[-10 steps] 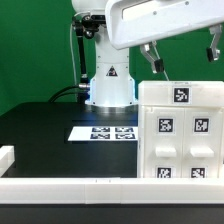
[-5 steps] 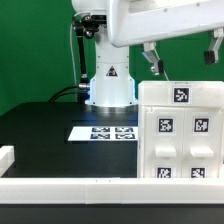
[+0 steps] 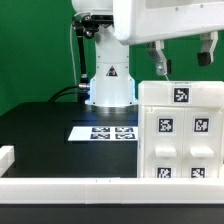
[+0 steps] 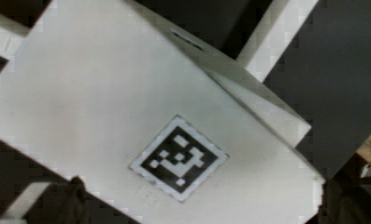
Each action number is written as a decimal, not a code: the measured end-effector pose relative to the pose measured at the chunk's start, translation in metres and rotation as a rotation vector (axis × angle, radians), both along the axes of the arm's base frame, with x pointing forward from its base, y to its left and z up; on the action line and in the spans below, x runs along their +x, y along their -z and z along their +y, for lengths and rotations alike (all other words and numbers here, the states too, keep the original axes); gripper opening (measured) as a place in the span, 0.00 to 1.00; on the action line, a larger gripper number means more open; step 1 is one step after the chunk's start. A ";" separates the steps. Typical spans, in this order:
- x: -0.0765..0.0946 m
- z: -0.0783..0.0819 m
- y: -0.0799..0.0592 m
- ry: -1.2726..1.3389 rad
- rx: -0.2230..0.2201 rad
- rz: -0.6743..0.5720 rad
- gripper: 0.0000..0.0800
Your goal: Assemble cabinet
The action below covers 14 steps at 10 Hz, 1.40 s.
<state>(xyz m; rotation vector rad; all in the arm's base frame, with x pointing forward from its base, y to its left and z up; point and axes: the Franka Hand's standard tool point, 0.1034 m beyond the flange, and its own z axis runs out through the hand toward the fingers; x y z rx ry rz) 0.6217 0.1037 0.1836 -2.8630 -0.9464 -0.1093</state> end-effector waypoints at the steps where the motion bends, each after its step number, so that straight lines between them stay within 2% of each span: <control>1: 0.002 -0.001 0.001 -0.149 -0.050 -0.028 0.81; 3: 0.002 0.004 0.002 -0.430 -0.123 -0.060 0.81; 7: 0.002 -0.002 0.003 -0.562 -0.133 -0.068 0.81; 11: 0.000 0.003 0.021 -0.585 -0.139 -0.042 0.81; 14: -0.001 -0.001 0.030 -0.567 -0.137 -0.031 0.81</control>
Offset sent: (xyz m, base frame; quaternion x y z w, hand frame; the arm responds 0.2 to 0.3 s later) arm 0.0000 0.0000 0.0000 0.0000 0.0000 -0.1938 0.9810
